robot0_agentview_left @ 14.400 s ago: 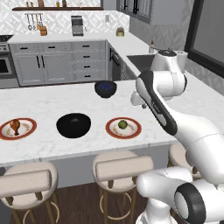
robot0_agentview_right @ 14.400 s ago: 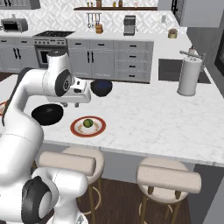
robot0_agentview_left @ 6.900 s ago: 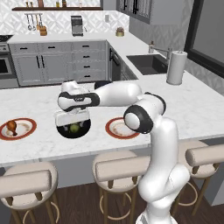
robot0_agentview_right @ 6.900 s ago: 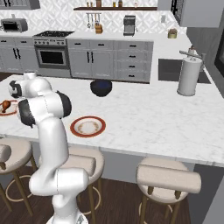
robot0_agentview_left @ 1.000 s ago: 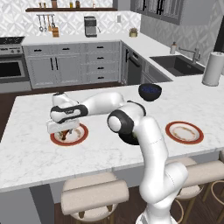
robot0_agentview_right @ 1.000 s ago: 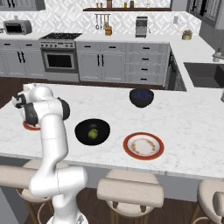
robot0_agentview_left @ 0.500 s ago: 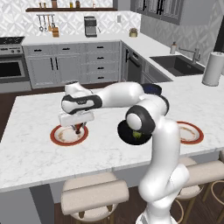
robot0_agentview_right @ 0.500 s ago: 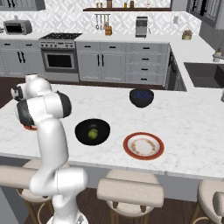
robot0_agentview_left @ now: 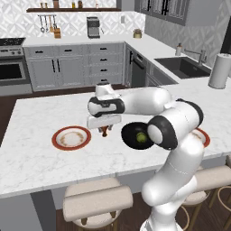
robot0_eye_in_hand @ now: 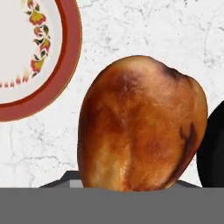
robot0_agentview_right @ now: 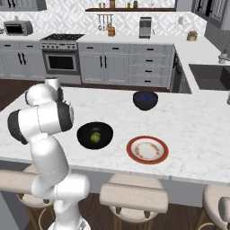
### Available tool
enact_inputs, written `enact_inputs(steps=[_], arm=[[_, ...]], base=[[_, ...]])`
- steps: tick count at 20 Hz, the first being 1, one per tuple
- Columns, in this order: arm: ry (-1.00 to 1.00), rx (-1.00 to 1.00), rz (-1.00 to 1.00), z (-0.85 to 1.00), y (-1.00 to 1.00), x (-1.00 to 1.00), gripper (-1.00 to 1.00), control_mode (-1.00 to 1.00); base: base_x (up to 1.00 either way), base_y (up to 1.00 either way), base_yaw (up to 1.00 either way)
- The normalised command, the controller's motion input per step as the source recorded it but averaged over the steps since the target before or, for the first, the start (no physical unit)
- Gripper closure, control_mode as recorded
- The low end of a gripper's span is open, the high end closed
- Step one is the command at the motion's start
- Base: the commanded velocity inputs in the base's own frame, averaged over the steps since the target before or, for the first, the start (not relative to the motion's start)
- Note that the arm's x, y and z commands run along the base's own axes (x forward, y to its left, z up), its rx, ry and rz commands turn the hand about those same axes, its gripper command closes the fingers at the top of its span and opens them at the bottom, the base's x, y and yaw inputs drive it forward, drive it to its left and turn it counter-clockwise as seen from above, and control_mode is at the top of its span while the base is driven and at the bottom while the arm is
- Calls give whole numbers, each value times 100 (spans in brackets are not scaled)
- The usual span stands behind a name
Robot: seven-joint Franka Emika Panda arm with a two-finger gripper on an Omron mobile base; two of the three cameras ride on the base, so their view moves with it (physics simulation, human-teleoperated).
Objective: Pick the chicken drumstick and lime from their plates and place them in the bowl. Then put the bowl in the fridge.
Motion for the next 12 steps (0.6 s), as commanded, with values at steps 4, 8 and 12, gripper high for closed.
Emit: enact_inputs(steps=[4,8,12], arm=[[-1,0,-1,0,-100,6,100,-100],[0,0,-1,0,-99,31,100,-100],[0,0,0,-1,-80,53,100,-100]], base=[[0,0,0],[0,0,0],[0,0,0]])
